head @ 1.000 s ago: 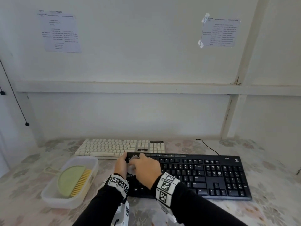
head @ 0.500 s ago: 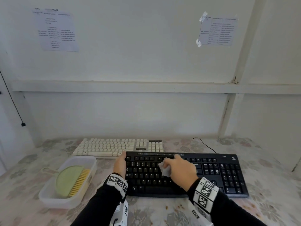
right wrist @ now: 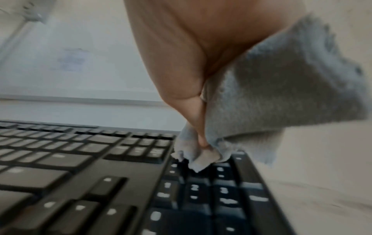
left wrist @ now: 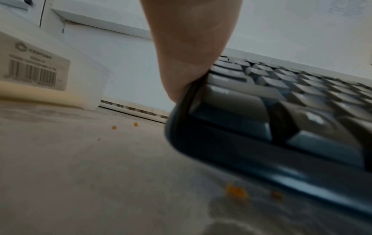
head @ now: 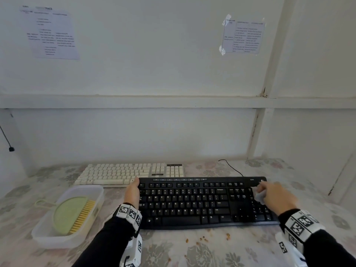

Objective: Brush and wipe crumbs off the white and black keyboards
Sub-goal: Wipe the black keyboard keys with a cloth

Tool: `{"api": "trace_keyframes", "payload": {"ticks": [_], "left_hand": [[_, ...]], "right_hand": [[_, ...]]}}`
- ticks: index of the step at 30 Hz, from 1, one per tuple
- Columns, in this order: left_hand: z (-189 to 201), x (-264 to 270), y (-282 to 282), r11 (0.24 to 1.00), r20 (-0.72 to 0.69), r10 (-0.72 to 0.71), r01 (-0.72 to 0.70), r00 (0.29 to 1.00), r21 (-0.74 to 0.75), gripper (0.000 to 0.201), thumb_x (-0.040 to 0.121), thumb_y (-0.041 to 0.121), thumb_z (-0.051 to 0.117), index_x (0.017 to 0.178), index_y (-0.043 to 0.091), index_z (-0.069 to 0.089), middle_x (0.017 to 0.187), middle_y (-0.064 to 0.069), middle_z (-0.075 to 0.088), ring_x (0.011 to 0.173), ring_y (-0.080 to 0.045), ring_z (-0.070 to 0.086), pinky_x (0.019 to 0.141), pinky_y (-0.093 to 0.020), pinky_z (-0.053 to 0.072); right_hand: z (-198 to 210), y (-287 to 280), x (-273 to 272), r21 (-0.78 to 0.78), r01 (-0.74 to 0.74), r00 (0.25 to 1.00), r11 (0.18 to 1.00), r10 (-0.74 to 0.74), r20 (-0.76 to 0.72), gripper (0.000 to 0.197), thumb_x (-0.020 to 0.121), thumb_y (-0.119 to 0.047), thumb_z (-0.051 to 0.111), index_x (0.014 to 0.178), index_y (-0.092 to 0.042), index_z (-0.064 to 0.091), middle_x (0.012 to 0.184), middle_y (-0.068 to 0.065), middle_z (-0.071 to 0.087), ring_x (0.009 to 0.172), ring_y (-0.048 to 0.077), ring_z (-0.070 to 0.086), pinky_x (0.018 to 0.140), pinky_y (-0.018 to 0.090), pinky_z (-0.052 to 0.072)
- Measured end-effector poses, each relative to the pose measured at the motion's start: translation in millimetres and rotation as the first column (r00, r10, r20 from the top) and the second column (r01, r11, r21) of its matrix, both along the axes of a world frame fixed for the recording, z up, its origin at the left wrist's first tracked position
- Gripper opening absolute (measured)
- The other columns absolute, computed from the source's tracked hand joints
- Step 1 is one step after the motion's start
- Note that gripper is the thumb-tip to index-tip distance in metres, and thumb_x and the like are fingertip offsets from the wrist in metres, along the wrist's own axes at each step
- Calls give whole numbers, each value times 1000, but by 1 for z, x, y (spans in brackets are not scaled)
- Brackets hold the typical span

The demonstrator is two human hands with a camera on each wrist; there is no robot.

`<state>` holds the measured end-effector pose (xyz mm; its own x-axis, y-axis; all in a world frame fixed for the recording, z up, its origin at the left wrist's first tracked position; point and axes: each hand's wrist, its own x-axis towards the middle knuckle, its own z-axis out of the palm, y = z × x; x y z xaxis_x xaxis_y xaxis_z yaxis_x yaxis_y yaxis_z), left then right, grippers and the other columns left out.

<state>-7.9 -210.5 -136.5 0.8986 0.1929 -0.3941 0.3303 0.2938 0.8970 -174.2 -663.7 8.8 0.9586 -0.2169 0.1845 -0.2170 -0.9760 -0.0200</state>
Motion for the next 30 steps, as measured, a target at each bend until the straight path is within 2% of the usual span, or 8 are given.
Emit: {"api": "trace_keyframes", "payload": {"ticks": [2,4,7,11,15,22,28,30], "left_hand": [[7,-5,-2,1000,-2,-1,1,1000,16,110,50,79,57,138,16,45,140,-5,51,128,-25,48,107,-49,35],[22,-18,-5,999,0,-3,3,1000,49,109,50,76,56,137,12,47,136,-7,53,126,-27,50,107,-49,36],[65,-49,-18,1000,10,-10,9,1000,30,100,59,74,54,136,11,48,135,-10,54,125,-28,50,107,-49,36],[68,-48,-18,999,17,4,-3,1000,-34,84,72,66,52,135,10,50,134,-11,54,124,-29,50,107,-49,36],[82,-61,-23,997,14,5,-4,1000,-76,68,82,59,48,127,7,57,125,-16,60,117,-34,56,104,-52,40],[87,-66,-23,992,22,-14,16,1000,-125,52,92,45,46,113,0,62,102,-20,66,92,-33,64,89,-44,50],[91,-70,-29,992,28,-37,40,999,-121,45,98,40,39,104,1,62,86,-21,63,68,-31,62,55,-32,50],[91,-71,-27,993,46,-37,41,998,-109,47,96,43,41,109,2,62,97,-20,65,82,-34,65,65,-38,55]], "right_hand": [[7,-1,-6,45,75,996,996,-74,-41,39,78,-1,46,51,-31,50,73,4,58,56,18,52,31,-1,29],[25,19,-14,192,142,989,971,-146,4,30,79,-7,45,64,-31,54,82,4,60,58,18,56,31,7,36],[44,69,-17,311,69,992,948,-99,81,20,86,-16,43,89,-29,58,94,3,54,67,14,58,63,26,53],[60,154,-16,262,-191,981,946,194,14,29,90,-23,47,116,-36,49,114,-3,51,95,18,61,78,28,52],[62,236,-17,285,-432,883,855,466,-58,36,87,-18,51,118,-35,50,115,-3,50,102,20,58,81,33,49],[41,304,-8,97,-544,803,834,550,-230,44,88,-8,54,128,-23,44,121,11,43,106,35,55,71,37,38],[30,284,-14,47,-589,768,807,577,-277,39,89,-7,55,121,-28,55,112,8,43,97,33,57,48,26,25],[27,270,-13,54,-559,789,827,551,-271,39,87,-5,56,118,-29,56,100,4,37,86,30,55,47,24,23]]}}
